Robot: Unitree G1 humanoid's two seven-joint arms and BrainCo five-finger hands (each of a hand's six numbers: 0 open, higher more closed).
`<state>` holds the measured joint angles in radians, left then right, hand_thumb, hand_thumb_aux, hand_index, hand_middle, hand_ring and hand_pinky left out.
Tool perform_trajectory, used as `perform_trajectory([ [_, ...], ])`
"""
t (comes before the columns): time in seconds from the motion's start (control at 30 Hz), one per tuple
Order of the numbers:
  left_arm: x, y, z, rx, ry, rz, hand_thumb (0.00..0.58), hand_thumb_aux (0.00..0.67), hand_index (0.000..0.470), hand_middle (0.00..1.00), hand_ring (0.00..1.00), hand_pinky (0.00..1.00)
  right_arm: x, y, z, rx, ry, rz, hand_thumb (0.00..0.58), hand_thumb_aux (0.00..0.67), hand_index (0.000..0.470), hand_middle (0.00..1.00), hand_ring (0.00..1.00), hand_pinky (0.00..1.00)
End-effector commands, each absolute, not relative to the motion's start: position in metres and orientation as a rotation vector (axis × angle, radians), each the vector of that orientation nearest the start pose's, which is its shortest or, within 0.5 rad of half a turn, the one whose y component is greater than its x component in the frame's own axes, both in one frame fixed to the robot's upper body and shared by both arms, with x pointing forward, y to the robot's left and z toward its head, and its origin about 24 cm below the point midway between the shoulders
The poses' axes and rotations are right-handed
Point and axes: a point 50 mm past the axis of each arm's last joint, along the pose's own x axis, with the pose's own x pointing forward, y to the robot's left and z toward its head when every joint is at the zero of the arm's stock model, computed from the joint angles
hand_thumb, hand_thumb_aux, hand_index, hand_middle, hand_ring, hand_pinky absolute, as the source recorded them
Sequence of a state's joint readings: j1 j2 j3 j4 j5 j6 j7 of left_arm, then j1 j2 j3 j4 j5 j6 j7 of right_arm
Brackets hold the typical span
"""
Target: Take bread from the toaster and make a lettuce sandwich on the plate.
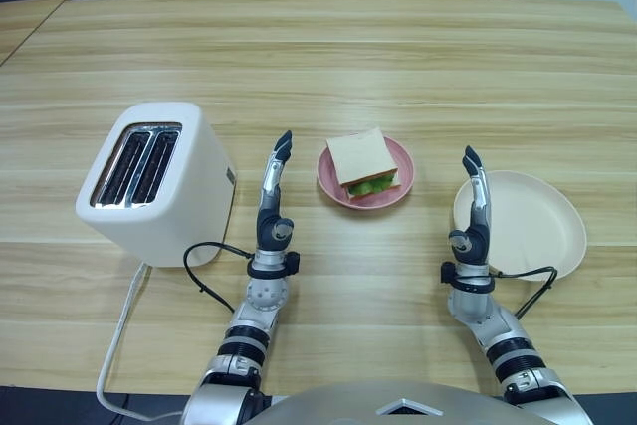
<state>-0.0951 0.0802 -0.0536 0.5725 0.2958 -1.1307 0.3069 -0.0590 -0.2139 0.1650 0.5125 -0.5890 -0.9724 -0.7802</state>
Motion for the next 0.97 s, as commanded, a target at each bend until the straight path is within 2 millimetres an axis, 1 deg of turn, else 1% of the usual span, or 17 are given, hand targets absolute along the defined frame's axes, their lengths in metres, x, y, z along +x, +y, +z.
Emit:
perform_trajectory([
  [0.03,0.213,0.139,0.013,0.159,-0.528,-0.040,0.000,0.000,0.000,0.00,0.00,0.00,0.213,-0.152,0.016,-0.355,-0.596,-0.116,0.000,0.000,0.000,0.00,0.00,0.00],
  [0.3,0.212,0.139,0.017,0.138,-0.562,0.001,0.000,0.000,0.000,0.00,0.00,0.00,0.206,-0.152,0.017,-0.340,-0.620,-0.095,0.000,0.000,0.000,0.00,0.00,0.00],
  [0.73,0.209,0.135,0.018,0.151,-0.574,-0.011,0.000,0.000,0.000,0.00,0.00,0.00,0.199,-0.156,0.018,-0.330,-0.620,-0.102,0.000,0.000,0.000,0.00,0.00,0.00],
  [0.97,0.208,0.137,0.013,0.144,-0.525,-0.007,0.000,0.000,0.000,0.00,0.00,0.00,0.199,-0.154,0.016,-0.326,-0.610,-0.082,0.000,0.000,0.000,0.00,0.00,0.00],
])
